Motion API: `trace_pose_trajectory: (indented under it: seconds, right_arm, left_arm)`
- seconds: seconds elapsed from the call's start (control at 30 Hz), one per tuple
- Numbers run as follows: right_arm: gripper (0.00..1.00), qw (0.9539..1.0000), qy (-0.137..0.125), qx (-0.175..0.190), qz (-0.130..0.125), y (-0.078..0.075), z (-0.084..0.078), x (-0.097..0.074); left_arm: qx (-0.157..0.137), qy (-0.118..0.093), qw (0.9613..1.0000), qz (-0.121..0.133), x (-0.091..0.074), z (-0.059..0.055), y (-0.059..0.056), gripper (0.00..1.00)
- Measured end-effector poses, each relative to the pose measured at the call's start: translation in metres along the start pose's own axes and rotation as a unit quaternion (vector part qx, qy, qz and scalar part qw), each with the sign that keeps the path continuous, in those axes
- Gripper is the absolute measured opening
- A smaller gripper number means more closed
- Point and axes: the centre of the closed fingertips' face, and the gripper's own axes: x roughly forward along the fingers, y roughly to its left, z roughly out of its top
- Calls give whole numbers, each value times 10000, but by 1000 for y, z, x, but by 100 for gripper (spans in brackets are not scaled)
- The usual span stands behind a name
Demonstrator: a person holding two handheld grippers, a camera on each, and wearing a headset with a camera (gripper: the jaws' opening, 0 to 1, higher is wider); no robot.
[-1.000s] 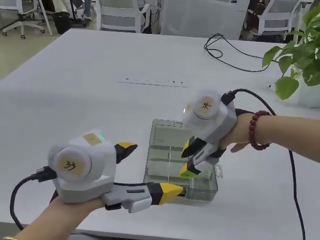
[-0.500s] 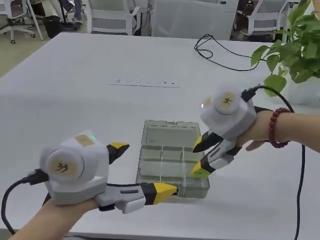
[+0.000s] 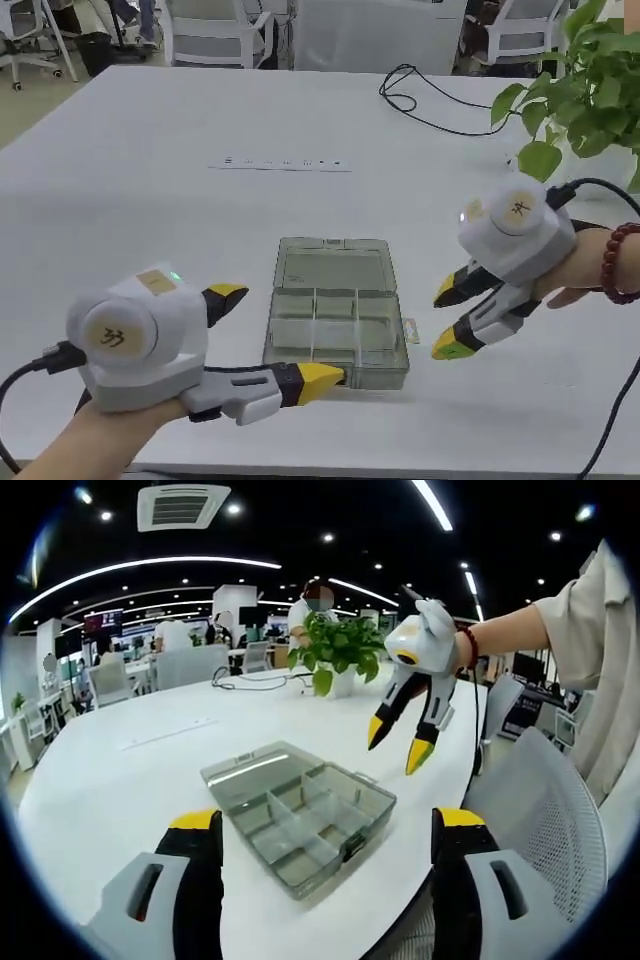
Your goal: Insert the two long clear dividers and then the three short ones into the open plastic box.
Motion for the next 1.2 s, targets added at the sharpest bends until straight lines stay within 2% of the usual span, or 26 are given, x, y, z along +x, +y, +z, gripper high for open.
trace_pose_trajectory:
  seconds: [0.43,0.6,0.73,1.2]
  right_arm:
    - [47,9986,451,252,-98,-13,-63,-16]
    - [47,9974,651,295,-113,-10,-83,-19]
    - [47,9966,720,378,-140,-9,-96,-22]
    - [44,9948,985,264,-71,-13,-132,-25]
  left_arm:
    - [4,83,9999,99,0,-3,1,87]
    - [-4,82,9999,138,-1,-3,3,87]
    - [9,80,9998,162,-1,-2,4,86]
    - [45,120,9996,262,-1,-1,6,84]
